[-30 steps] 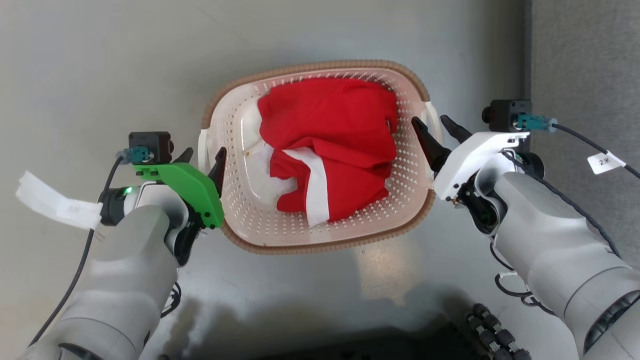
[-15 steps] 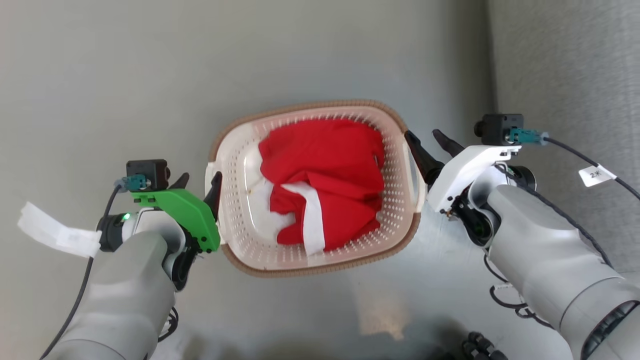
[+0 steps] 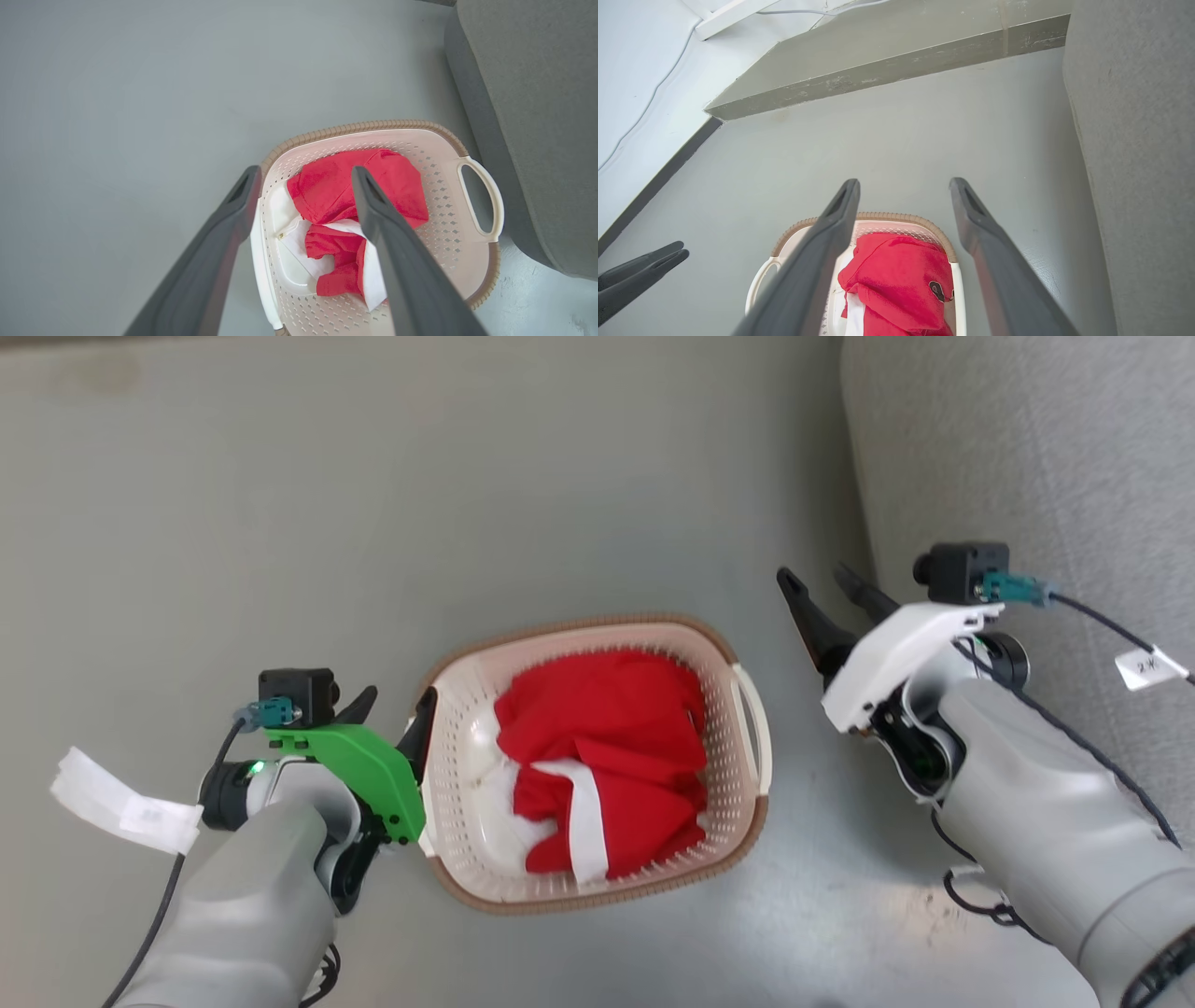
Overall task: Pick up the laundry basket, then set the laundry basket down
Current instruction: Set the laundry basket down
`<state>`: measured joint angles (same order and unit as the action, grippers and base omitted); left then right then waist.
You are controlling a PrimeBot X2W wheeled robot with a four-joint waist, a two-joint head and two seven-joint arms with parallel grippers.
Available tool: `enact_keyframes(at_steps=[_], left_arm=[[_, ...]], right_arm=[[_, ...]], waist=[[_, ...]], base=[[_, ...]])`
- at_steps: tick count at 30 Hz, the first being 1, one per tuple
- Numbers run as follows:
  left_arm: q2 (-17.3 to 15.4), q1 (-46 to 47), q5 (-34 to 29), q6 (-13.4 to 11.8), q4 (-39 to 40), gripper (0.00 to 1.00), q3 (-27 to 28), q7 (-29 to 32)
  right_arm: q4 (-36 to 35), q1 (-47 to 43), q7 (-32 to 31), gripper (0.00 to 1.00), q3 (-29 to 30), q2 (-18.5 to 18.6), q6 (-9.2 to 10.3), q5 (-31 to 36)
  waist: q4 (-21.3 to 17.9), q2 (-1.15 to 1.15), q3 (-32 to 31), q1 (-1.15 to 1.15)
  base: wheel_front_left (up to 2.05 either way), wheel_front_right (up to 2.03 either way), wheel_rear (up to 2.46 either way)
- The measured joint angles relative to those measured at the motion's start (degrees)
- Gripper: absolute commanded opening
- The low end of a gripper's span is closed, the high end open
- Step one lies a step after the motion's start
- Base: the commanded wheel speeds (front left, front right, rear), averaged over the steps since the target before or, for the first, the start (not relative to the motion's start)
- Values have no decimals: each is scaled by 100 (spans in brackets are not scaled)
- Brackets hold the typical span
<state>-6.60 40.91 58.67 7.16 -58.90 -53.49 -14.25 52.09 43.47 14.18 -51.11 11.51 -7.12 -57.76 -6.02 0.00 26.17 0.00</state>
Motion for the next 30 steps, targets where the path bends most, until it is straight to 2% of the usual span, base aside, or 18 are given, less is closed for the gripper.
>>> enact_keyframes(at_steps=[8, 17, 26, 30], left_arm=[[-190, -166, -279, 14, 521, 100, 437, 0], [-359, -781, -632, 14, 1035, 100, 1057, 0], [-378, -1322, -1033, -22, 1690, 100, 1473, 0], [-393, -1515, -1148, -125, 2022, 100, 1700, 0]], right_arm=[[-300, -505, 0, 100, 299, 160, 0, 374], [-733, -1056, 0, 100, 777, 211, 0, 809], [-1240, -1535, 1, 100, 1338, 298, 9, 1193], [-1530, -1691, 1, 100, 1584, 303, 30, 1368]], waist=[[48, 0, -652, 0], [138, 0, -1459, 0], [190, 0, -2016, 0], [205, 0, -2154, 0]], base=[[0, 0, 0], [0, 0, 0], [0, 0, 0], [0, 0, 0]])
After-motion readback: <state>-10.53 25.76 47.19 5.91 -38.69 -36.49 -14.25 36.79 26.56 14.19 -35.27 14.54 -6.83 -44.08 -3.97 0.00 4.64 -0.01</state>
